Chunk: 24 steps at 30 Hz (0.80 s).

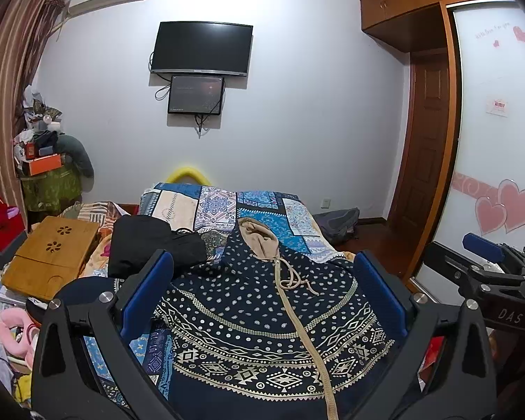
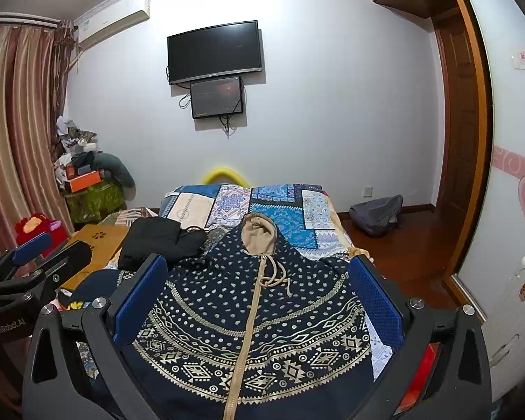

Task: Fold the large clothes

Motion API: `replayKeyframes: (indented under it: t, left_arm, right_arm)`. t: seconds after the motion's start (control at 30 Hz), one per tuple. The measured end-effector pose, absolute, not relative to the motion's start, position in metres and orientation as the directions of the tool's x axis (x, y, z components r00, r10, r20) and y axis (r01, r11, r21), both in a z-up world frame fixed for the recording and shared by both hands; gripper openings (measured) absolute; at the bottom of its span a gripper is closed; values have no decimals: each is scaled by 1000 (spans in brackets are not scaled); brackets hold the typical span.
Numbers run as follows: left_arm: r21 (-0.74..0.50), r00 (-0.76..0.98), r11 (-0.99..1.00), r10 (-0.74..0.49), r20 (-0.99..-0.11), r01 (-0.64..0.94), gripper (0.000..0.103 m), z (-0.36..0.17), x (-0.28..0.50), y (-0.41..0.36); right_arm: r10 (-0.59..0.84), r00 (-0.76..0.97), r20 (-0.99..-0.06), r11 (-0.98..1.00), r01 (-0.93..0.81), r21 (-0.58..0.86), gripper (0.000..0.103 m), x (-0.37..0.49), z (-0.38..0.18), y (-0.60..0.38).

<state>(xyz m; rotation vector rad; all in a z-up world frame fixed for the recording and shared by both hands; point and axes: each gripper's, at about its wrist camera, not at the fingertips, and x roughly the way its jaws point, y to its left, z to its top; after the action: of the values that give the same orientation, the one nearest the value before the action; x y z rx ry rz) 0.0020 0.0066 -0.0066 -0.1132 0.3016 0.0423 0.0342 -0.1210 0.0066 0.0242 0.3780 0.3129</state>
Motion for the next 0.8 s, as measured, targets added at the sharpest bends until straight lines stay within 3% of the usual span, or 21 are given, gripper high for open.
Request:
replayKeyframes:
  t: [0.8]
  left_arm:
    - [-103,954,993,22,-299,-56,103,-4,1,6]
  right_arm:
    - [309,877,-367,950,-303,76,103,33,4,-117]
